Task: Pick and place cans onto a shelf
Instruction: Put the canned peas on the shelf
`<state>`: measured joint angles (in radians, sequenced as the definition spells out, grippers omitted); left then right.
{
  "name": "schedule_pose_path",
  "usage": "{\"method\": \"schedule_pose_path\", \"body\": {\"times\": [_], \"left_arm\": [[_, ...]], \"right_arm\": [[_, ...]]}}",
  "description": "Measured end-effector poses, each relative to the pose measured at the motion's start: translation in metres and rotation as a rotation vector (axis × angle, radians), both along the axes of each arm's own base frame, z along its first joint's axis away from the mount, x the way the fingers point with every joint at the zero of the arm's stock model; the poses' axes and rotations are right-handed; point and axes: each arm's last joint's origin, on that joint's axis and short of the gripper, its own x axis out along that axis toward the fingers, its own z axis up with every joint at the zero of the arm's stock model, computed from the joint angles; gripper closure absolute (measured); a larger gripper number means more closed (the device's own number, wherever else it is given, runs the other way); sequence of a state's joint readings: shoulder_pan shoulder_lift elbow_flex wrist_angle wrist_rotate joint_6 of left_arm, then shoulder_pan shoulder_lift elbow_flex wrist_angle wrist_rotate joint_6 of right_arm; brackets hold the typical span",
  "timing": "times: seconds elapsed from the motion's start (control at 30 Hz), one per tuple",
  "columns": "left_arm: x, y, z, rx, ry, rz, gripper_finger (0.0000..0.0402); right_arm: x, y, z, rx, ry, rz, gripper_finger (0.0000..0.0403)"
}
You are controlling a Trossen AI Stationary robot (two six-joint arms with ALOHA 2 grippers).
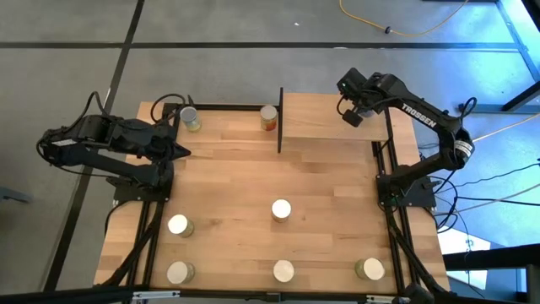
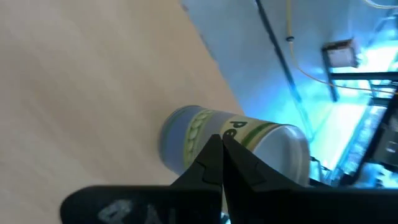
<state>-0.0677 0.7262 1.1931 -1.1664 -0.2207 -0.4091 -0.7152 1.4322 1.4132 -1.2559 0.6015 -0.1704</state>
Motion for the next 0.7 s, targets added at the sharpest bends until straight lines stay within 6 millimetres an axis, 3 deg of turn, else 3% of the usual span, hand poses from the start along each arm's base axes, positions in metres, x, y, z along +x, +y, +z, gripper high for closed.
{"method": "schedule_pose_path", "body": {"times": [0.27,0.5,0.6,0.7], "left_arm": [[0.0,0.0,0.0,0.0,0.0,0.0,0.0401],[0.0,0.0,0.0,-0.001,0.0,0.0,0.0401],[0.0,0.0,0.0,-0.001,0.0,0.0,0.0401],[0.0,0.0,0.0,-0.001,0.0,0.0,0.0401]], "right_arm": [[0.002,-0.006,0.002,-0.048,-0.009,0.021,0.0403],[0.004,0.013,0.01,0.189,-0.119,0.087,0.0403],[-0.005,0.022,0.009,0.302,-0.07,0.048,0.0403],[-0.012,0.024,0.006,0.298,0.009,-0.006,0.0403]]}}
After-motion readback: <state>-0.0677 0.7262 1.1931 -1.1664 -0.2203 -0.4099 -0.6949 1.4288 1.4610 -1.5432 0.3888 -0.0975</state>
